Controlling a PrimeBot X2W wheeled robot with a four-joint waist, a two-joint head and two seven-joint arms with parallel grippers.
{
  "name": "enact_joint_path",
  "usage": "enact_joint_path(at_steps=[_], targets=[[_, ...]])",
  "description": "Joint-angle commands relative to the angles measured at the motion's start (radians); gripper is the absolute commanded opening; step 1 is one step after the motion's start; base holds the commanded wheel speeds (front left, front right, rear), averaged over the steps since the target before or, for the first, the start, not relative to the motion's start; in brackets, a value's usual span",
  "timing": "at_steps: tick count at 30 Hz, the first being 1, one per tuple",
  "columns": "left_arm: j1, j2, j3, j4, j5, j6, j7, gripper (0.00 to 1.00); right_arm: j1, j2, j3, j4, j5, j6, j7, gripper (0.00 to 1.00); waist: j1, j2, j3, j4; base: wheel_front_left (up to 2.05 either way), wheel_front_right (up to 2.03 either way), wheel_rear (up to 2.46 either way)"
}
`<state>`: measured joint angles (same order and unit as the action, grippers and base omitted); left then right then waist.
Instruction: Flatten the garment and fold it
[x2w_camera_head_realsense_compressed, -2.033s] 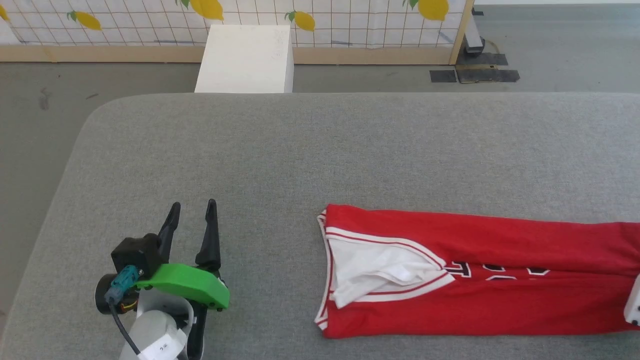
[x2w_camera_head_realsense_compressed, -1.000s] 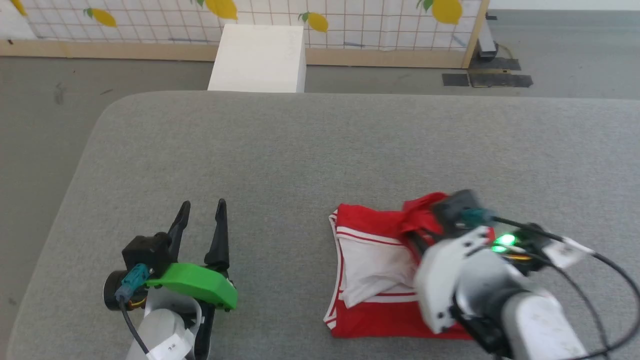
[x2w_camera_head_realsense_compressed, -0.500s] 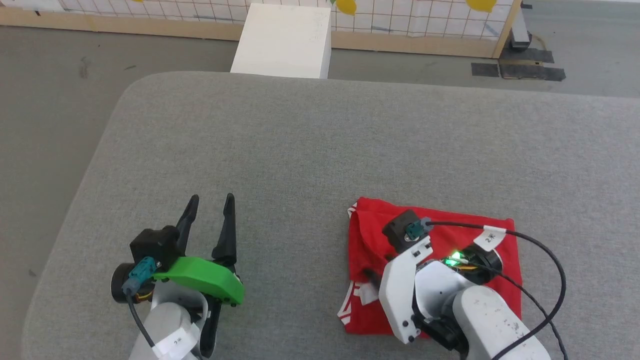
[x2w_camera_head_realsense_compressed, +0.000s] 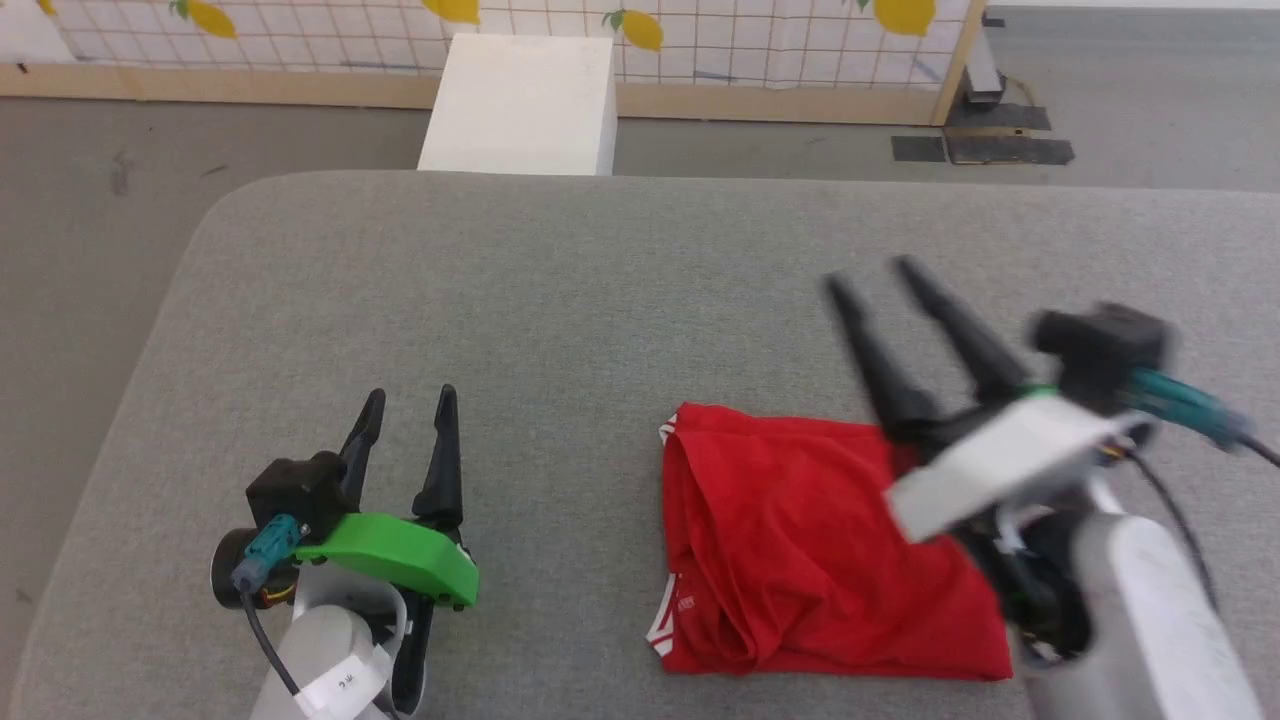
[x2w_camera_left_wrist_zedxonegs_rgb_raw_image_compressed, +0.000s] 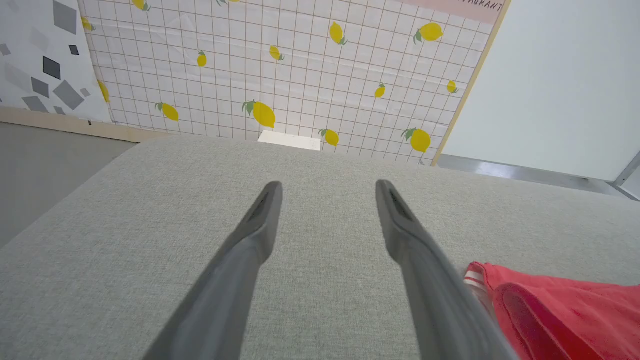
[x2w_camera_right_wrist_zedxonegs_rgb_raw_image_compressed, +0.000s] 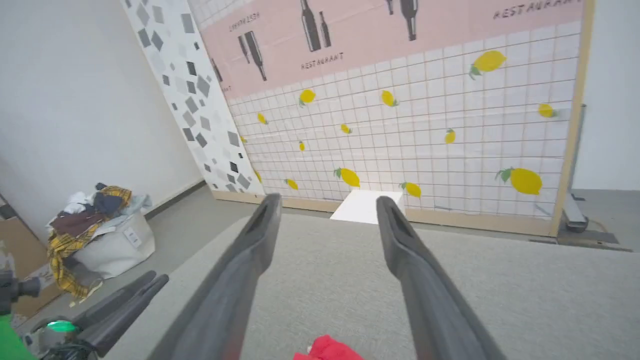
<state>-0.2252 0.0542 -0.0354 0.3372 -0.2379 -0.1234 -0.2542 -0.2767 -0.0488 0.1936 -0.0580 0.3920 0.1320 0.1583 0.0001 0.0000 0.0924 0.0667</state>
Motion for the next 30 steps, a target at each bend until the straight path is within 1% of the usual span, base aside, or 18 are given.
enact_joint_path(at_steps=[1,3,5,8,11,15,19,25,30], targets=[[0.007,-0.004,0.004,-0.006,-0.001,-0.005,-0.008,1.00,0.041,-0.002,-0.043,-0.017,0.001,-0.001,-0.031,1.00,-0.0001,0.0000,-0.007,-0.013,0.00,0.00,0.00],[0.008,-0.004,0.009,-0.007,0.000,-0.006,-0.008,1.00,0.080,-0.002,-0.127,-0.037,0.018,-0.001,-0.073,1.00,-0.0001,0.0000,-0.008,-0.021,0.00,0.00,0.00],[0.009,-0.004,0.010,-0.008,0.001,-0.006,-0.008,1.00,0.120,-0.002,-0.205,-0.031,0.034,-0.001,-0.093,1.00,-0.0001,0.0000,-0.010,-0.026,0.00,0.00,0.00],[0.014,-0.004,0.010,-0.011,0.001,-0.006,-0.008,1.00,0.173,-0.002,-0.305,0.028,0.098,-0.001,-0.081,1.00,-0.0001,0.0000,-0.013,-0.030,0.00,0.00,0.00],[0.017,-0.004,0.011,-0.011,0.000,-0.006,-0.008,1.00,0.204,-0.001,-0.356,0.115,0.168,-0.001,-0.033,1.00,-0.0001,0.0000,-0.016,-0.033,0.00,0.00,0.00],[0.021,-0.004,0.010,-0.009,-0.003,-0.006,-0.008,1.00,0.211,-0.001,-0.366,0.231,0.267,-0.001,0.038,1.00,-0.0001,0.0000,-0.018,-0.032,0.00,0.00,0.00],[0.022,-0.004,0.008,-0.008,-0.006,-0.006,-0.008,1.00,0.190,-0.001,-0.350,0.344,0.332,-0.001,0.089,1.00,-0.0001,0.0000,-0.021,-0.027,0.00,0.00,0.00],[0.025,-0.004,-0.001,-0.005,-0.007,-0.007,-0.008,1.00,0.142,-0.001,-0.317,0.486,0.359,-0.001,0.152,1.00,-0.0001,0.0000,-0.029,-0.012,0.00,0.00,0.00],[0.027,-0.004,-0.005,-0.004,-0.009,-0.007,-0.008,1.00,0.107,-0.001,-0.299,0.570,0.312,-0.001,0.218,1.00,-0.0001,0.0000,-0.029,-0.006,0.00,0.00,0.00]])
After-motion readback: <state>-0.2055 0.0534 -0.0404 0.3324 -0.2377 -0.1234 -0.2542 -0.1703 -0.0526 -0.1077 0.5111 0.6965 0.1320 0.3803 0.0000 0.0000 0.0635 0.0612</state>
